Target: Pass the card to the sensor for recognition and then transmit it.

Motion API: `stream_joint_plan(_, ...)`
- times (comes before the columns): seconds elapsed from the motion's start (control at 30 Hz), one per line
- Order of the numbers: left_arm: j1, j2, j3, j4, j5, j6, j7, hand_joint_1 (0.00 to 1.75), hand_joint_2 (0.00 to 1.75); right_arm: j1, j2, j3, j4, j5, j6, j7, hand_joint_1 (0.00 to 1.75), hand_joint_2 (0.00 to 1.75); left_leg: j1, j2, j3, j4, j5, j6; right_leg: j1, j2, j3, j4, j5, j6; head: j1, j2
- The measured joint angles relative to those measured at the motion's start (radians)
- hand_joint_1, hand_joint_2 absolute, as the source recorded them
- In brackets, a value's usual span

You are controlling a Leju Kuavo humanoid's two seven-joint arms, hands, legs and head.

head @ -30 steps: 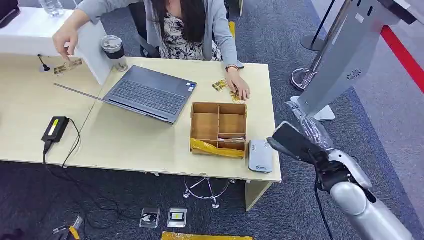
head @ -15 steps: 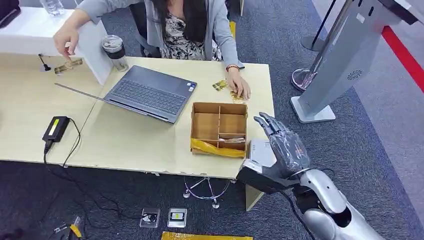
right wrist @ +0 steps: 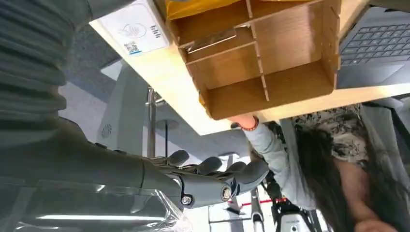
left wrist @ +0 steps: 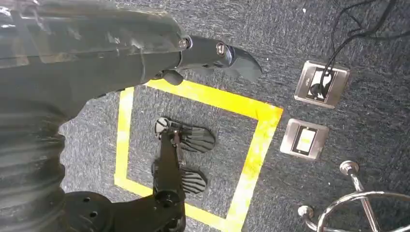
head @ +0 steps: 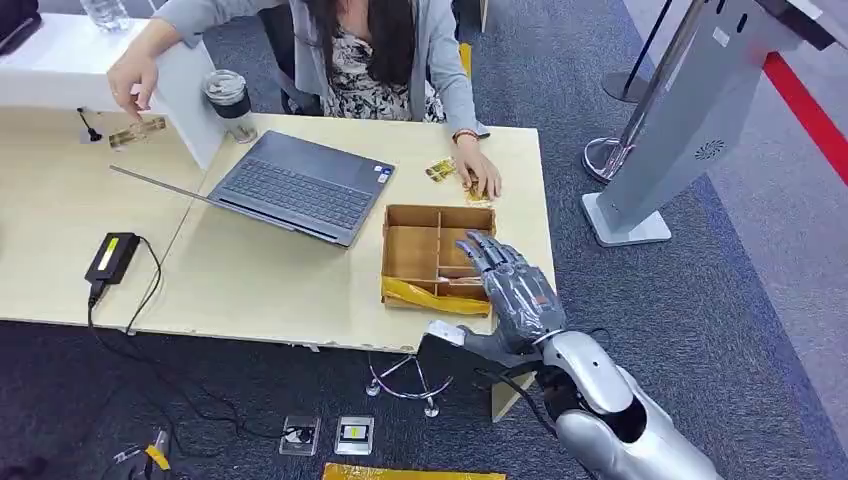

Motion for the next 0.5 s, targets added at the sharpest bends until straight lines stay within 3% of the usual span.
stream_joint_plan(0.17, -0.005, -0.004, 0.002, 0.0, -0.001, 0.004, 0.007, 0.0, 1.75, -0.045, 0.052, -0.002, 0.05, -0.05, 0.01, 0.047, 0.0, 1.75, 0.0, 0.0, 0.0, 0.0, 0.0, 0.0, 0.0, 0.001, 0.0, 0.0, 0.0, 0.0, 0.0, 0.0)
stream_joint_plan(0.5, -0.011, -0.008, 0.001, 0.0, -0.018, 0.01, 0.018, 0.0, 1.75, -0.068, 0.088, -0.01, 0.076, -0.081, 0.036, 0.093, 0.0, 1.75, 0.0, 0.0, 0.0, 0.0, 0.0, 0.0, 0.0, 0.0, 0.0, 0.0, 0.0, 0.0, 0.0, 0.0)
